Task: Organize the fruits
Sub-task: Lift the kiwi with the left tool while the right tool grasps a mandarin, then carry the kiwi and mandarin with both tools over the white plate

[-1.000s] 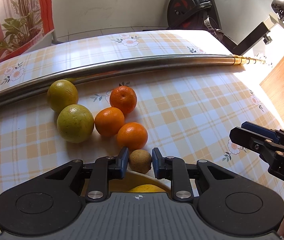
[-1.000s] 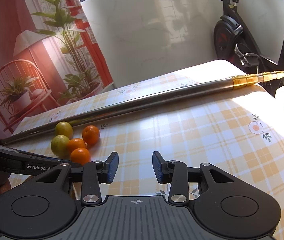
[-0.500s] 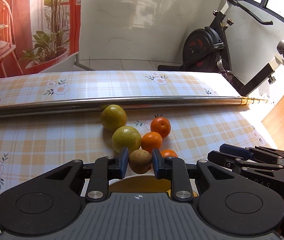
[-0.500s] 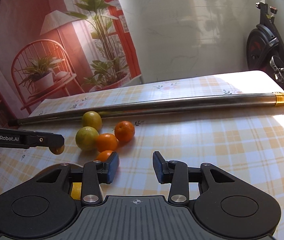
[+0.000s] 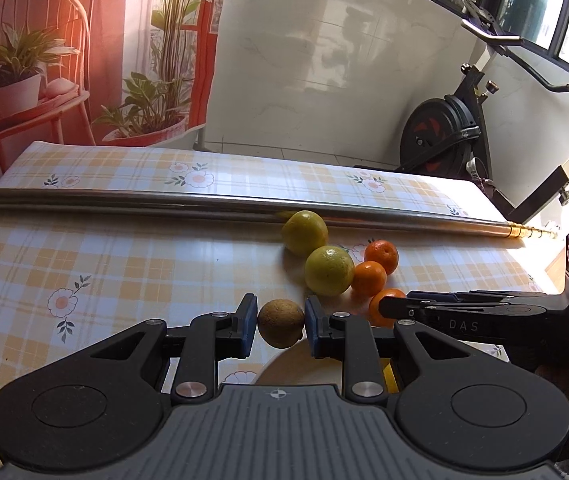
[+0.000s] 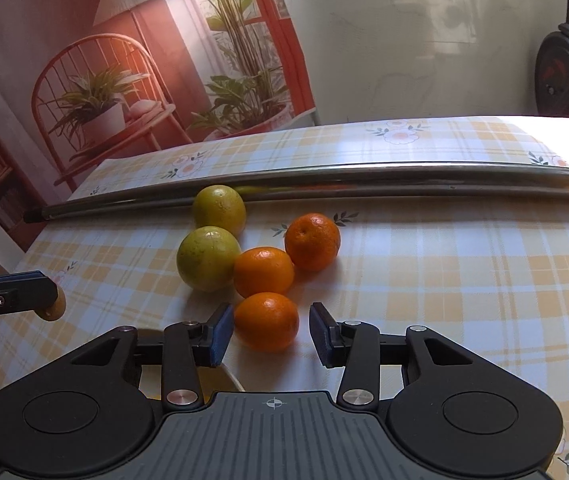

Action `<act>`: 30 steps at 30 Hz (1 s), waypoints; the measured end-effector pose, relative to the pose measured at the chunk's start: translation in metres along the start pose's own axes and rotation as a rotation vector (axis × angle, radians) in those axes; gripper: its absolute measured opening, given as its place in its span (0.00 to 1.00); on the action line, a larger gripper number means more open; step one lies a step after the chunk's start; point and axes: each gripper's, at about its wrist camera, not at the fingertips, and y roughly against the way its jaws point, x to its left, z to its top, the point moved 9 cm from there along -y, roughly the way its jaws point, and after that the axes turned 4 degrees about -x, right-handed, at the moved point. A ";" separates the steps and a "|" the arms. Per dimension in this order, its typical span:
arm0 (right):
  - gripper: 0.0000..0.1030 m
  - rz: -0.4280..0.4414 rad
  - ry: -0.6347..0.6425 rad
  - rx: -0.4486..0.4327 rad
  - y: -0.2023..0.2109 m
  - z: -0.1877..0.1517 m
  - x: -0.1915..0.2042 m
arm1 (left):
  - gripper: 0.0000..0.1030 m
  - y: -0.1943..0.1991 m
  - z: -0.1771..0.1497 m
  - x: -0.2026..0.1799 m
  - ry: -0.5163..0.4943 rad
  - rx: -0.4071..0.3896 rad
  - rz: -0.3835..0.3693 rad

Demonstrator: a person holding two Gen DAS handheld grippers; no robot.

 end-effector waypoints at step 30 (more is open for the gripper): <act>0.34 0.010 -0.118 -0.155 0.092 -0.029 0.019 | 0.26 0.045 -0.053 -0.009 0.009 -0.017 -0.057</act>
